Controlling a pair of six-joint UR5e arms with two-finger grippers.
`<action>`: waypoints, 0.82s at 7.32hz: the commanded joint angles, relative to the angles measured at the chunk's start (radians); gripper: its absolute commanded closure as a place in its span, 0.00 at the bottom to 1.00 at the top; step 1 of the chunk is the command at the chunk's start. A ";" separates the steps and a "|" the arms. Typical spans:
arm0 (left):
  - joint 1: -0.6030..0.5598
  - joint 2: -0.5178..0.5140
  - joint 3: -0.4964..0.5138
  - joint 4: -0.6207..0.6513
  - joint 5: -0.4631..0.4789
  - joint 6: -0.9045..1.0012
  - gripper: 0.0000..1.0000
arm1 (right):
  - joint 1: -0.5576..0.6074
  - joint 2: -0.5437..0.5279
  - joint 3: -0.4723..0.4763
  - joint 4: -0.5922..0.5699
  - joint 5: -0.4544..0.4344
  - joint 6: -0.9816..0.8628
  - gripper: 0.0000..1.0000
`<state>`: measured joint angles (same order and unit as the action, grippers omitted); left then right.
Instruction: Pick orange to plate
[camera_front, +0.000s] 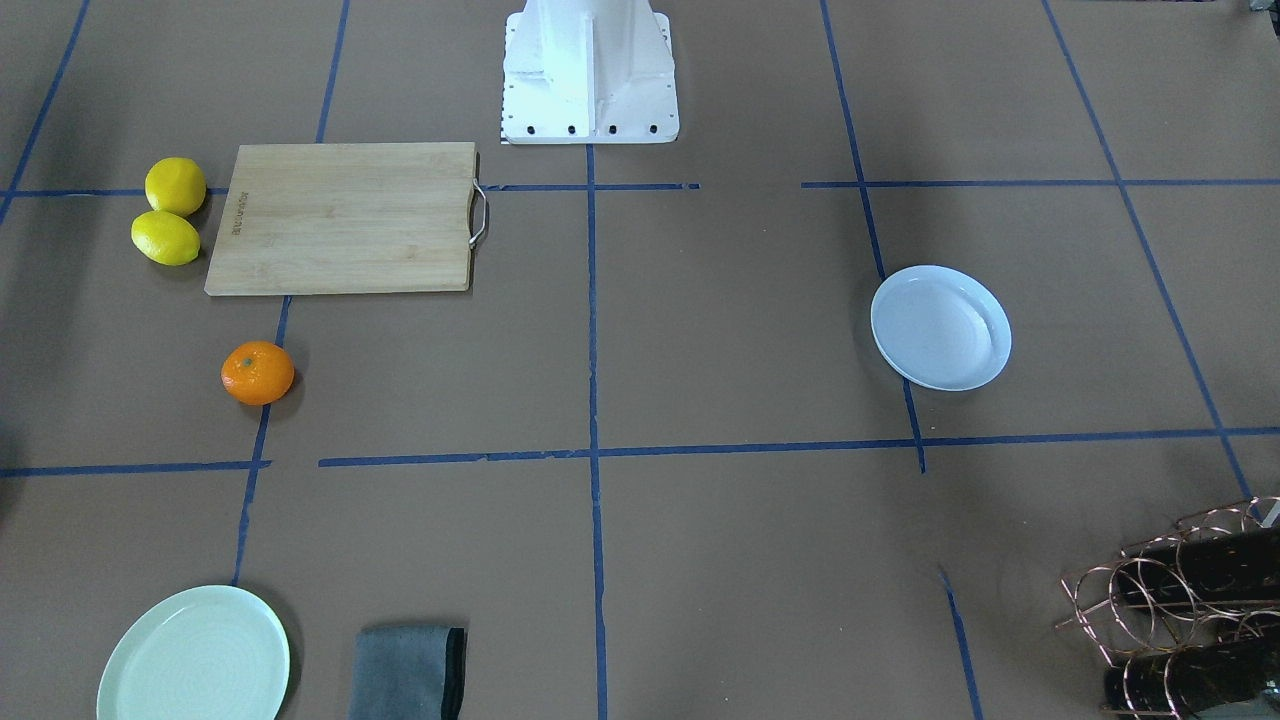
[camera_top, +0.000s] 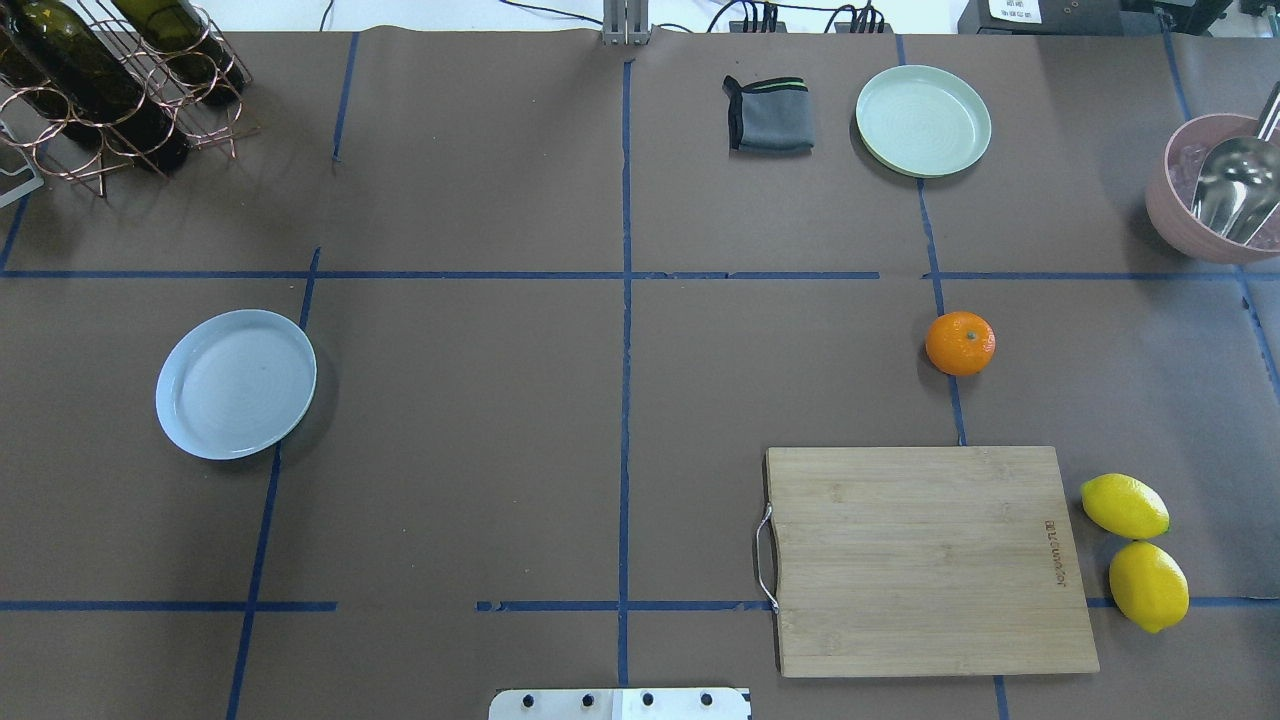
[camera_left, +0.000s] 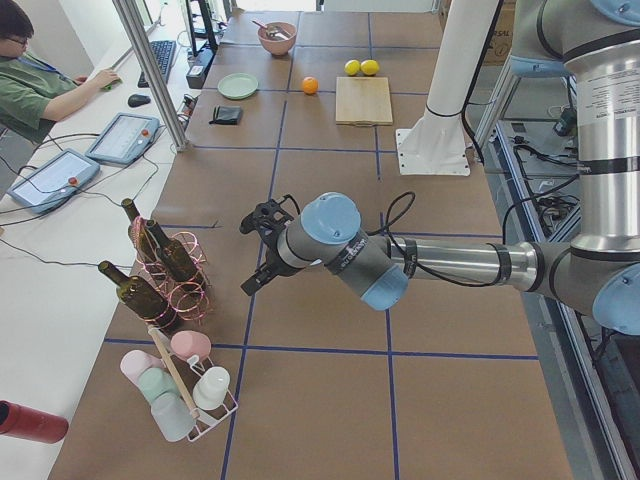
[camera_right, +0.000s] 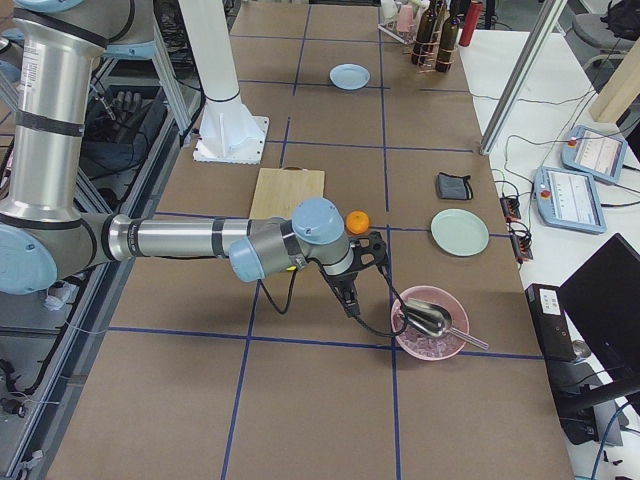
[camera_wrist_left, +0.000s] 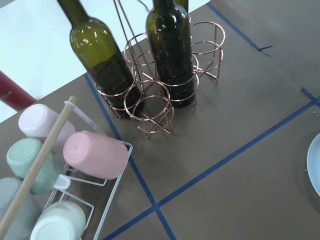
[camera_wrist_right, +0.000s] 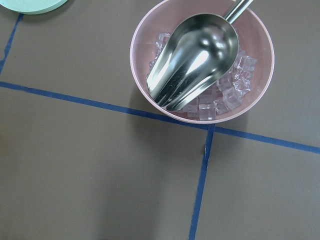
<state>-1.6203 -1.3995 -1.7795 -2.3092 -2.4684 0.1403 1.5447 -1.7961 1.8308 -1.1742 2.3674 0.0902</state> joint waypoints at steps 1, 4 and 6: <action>0.124 0.034 -0.003 -0.067 -0.066 -0.245 0.00 | 0.000 -0.008 -0.002 0.028 0.003 0.006 0.00; 0.322 0.071 -0.009 -0.192 0.174 -0.601 0.00 | 0.000 -0.008 -0.017 0.036 0.001 0.006 0.00; 0.489 0.079 -0.008 -0.272 0.289 -0.878 0.27 | 0.000 -0.008 -0.022 0.036 0.001 0.006 0.00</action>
<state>-1.2355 -1.3241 -1.7881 -2.5290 -2.2587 -0.5602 1.5447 -1.8039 1.8129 -1.1392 2.3685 0.0966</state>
